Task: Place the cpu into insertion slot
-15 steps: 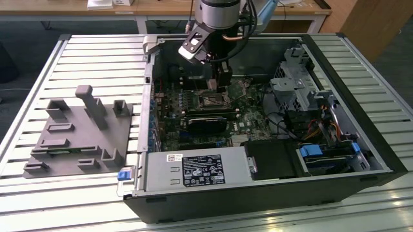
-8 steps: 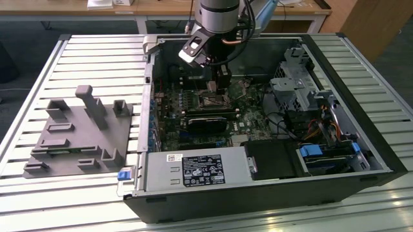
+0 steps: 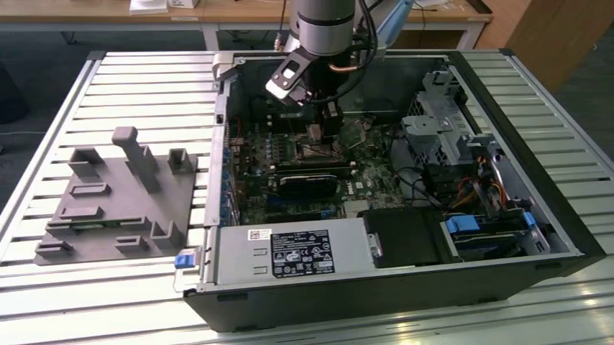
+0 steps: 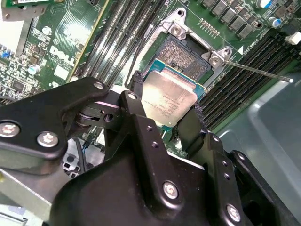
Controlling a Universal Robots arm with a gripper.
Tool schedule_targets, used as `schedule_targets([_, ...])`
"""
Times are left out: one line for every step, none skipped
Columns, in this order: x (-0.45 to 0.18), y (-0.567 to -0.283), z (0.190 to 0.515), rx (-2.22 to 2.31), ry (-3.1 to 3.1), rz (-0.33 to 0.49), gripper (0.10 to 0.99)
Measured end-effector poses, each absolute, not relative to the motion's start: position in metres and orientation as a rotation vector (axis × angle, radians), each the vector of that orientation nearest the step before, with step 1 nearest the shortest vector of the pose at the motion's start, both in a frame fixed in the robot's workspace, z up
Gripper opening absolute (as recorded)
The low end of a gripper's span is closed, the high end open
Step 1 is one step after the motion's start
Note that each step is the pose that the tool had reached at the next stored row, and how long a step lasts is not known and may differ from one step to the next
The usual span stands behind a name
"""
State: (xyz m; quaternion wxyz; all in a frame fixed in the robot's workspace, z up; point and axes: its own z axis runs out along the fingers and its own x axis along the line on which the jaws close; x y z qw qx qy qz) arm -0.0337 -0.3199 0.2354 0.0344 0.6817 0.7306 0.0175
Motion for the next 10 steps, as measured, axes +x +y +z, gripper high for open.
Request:
schedule_targets([-0.0340,-0.3199,0.2348,2.096,2.246,0.054,0.541])
schedule_targets([-0.0342,-0.3199,0.2342,2.096,2.246,0.054,0.541])
schedule_targets([-0.0344,-0.3198,0.2334,2.096,2.246,0.054,0.541])
schedule_targets([-0.0345,-0.3199,0.2326,2.096,2.246,0.054,0.541])
schedule_targets([-0.0346,-0.3199,0.2318,2.096,2.246,0.054,0.541])
schedule_targets([-0.0350,-0.3198,0.2310,2.096,2.246,0.055,0.541])
schedule_targets([-0.0352,-0.3198,0.2301,2.096,2.246,0.055,0.541])
schedule_targets([-0.0354,-0.3199,0.2292,2.095,2.246,0.055,0.541])
schedule_targets([-0.0355,-0.3199,0.2282,2.095,2.245,0.056,0.541])
schedule_targets([-0.0356,-0.3199,0.2272,2.095,2.245,0.056,0.541])
